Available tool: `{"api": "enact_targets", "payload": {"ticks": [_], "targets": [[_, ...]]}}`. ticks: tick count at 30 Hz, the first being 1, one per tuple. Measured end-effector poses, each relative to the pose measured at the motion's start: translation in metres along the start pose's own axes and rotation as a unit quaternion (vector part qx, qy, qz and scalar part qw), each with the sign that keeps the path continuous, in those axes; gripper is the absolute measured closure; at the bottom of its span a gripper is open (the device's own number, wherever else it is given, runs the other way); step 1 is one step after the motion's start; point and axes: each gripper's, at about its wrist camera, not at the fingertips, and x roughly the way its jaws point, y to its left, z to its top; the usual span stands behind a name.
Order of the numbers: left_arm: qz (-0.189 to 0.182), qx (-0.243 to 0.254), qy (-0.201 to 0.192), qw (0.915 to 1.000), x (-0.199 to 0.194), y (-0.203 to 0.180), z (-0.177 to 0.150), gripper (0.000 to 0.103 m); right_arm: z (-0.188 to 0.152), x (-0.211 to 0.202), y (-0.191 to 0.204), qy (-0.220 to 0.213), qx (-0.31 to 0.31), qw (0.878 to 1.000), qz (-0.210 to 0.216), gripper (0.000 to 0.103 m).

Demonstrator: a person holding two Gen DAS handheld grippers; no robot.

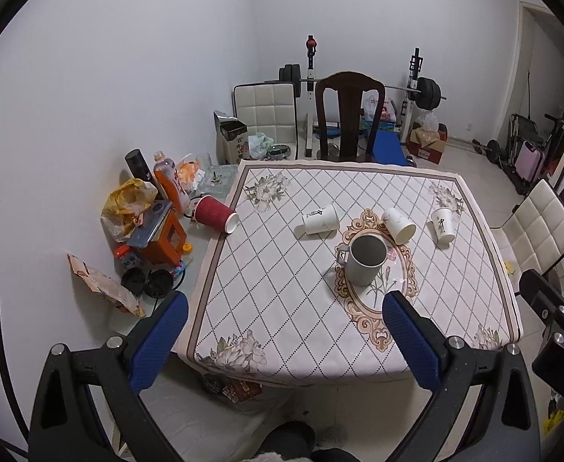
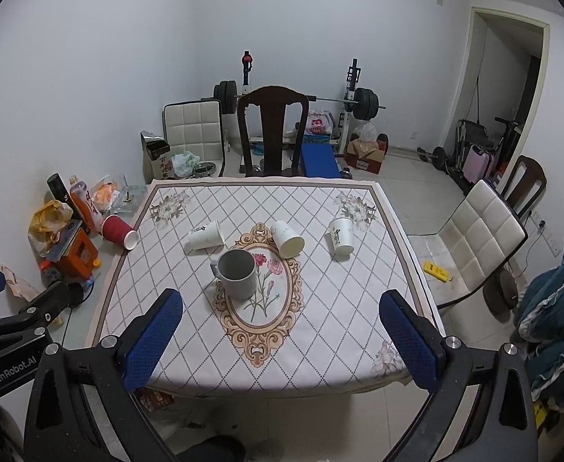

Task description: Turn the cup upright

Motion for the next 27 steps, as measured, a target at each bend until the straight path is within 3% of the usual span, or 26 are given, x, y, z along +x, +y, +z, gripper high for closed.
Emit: {"api": "enact_targets", "payload": {"ticks": [27], "targets": [[0.007,-0.008,0.0,0.9999,-0.0053,0.0059,-0.0028,0.0,-0.0053,-0.0022,0.002,0.005,0.002,1.0,0.004,0.0]]}}
